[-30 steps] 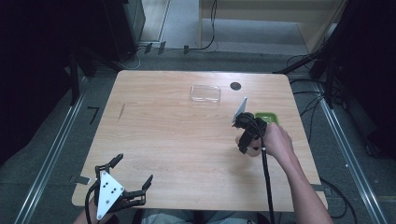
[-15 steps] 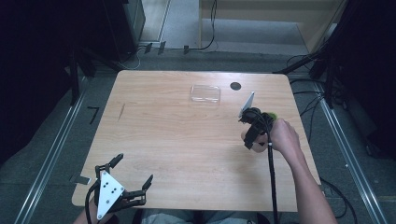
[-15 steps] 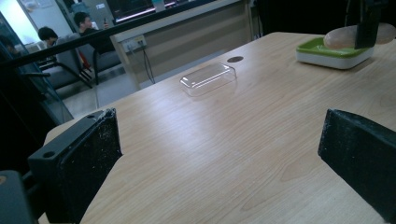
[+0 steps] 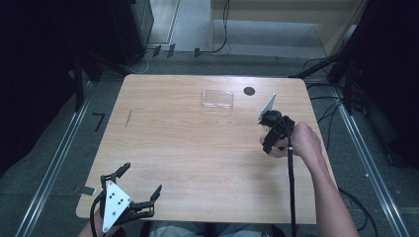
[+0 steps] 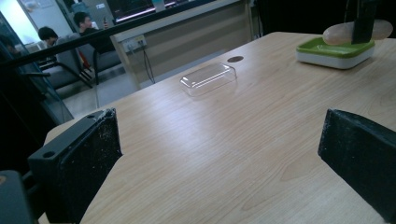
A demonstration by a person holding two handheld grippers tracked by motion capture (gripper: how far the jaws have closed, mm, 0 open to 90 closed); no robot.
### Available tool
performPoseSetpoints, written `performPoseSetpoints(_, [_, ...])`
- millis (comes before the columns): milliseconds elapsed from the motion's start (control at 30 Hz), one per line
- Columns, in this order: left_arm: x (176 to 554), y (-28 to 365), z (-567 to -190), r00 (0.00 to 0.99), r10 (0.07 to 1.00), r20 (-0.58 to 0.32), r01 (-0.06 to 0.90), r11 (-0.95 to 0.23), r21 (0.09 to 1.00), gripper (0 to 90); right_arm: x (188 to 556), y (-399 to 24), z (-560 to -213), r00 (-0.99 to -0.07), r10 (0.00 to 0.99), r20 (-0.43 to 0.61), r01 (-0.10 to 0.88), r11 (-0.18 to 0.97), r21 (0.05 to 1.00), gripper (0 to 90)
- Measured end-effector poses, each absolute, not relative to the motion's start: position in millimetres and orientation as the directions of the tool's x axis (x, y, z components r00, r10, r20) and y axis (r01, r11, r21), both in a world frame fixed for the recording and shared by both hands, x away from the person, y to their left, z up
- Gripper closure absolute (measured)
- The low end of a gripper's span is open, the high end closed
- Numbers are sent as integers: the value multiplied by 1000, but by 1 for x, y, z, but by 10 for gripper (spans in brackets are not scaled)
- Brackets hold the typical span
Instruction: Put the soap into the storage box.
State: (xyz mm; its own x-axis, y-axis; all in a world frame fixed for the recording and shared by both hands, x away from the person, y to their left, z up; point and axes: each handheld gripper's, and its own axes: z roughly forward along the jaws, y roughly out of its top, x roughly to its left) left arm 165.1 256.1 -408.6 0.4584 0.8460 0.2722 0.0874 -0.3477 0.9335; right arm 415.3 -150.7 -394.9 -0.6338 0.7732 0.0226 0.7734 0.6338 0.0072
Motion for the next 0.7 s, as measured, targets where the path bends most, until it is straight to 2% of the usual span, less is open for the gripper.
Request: performPoseSetpoints(700, [165,256,-409,458,847,272,89,-348,933,0,430,-174,-395,-569,822,10,822,569,37,337])
